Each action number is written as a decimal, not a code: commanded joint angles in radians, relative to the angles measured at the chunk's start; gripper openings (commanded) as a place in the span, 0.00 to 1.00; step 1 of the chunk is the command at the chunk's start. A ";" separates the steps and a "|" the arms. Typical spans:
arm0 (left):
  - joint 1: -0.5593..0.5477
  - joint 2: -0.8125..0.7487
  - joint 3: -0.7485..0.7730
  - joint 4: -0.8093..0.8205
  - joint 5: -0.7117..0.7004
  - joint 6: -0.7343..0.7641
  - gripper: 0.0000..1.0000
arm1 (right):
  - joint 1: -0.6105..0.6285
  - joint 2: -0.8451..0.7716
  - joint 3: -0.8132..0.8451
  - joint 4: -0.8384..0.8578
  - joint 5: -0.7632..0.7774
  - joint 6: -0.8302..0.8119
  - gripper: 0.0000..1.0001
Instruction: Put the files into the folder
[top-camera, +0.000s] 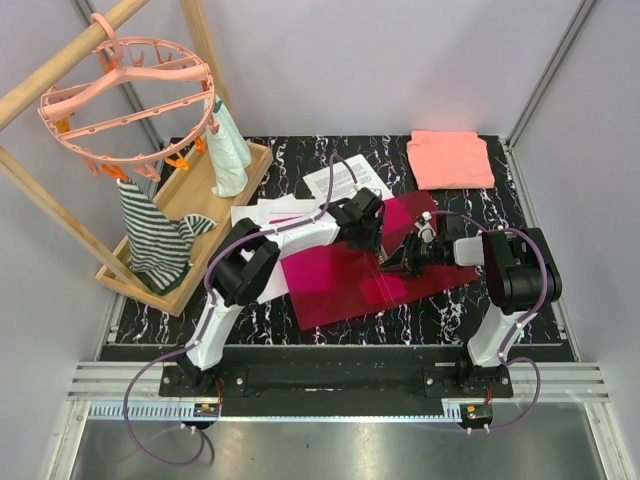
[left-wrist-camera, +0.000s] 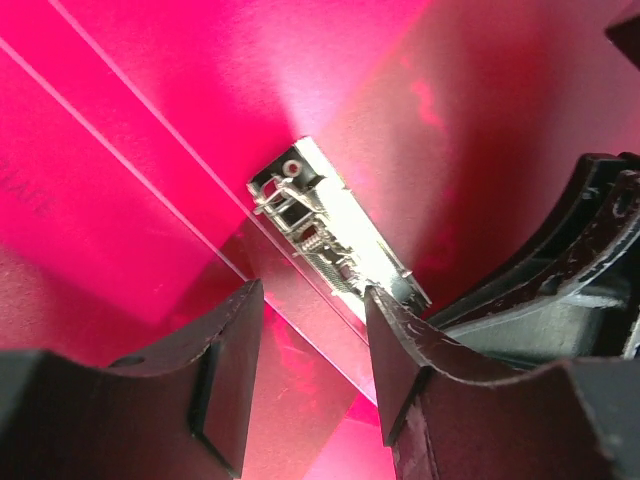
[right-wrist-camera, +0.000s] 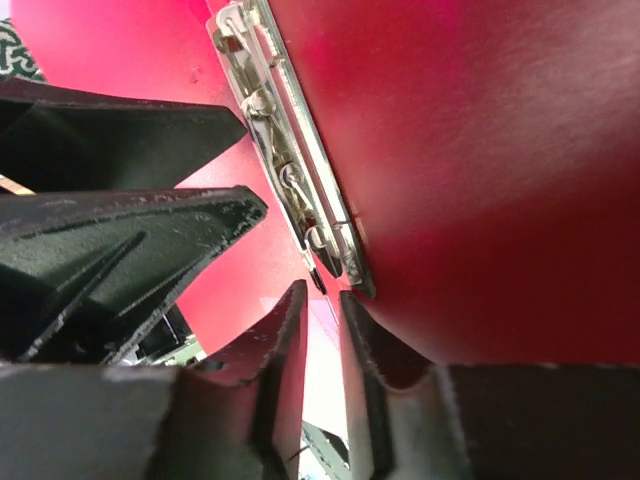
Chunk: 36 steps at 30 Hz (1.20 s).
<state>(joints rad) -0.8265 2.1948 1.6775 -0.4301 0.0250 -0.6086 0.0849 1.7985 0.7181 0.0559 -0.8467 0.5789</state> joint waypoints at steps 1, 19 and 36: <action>-0.006 -0.007 0.047 -0.001 -0.059 0.044 0.48 | 0.006 -0.031 0.041 -0.019 0.021 -0.025 0.31; -0.011 -0.018 0.053 -0.018 -0.074 0.043 0.53 | 0.048 -0.002 -0.024 0.085 -0.006 0.059 0.00; -0.029 0.005 0.033 -0.039 -0.125 0.066 0.27 | 0.102 -0.094 -0.054 0.009 0.126 0.041 0.00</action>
<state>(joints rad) -0.8516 2.1956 1.6871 -0.4808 -0.0551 -0.5545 0.1825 1.7409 0.6445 0.1226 -0.7887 0.6605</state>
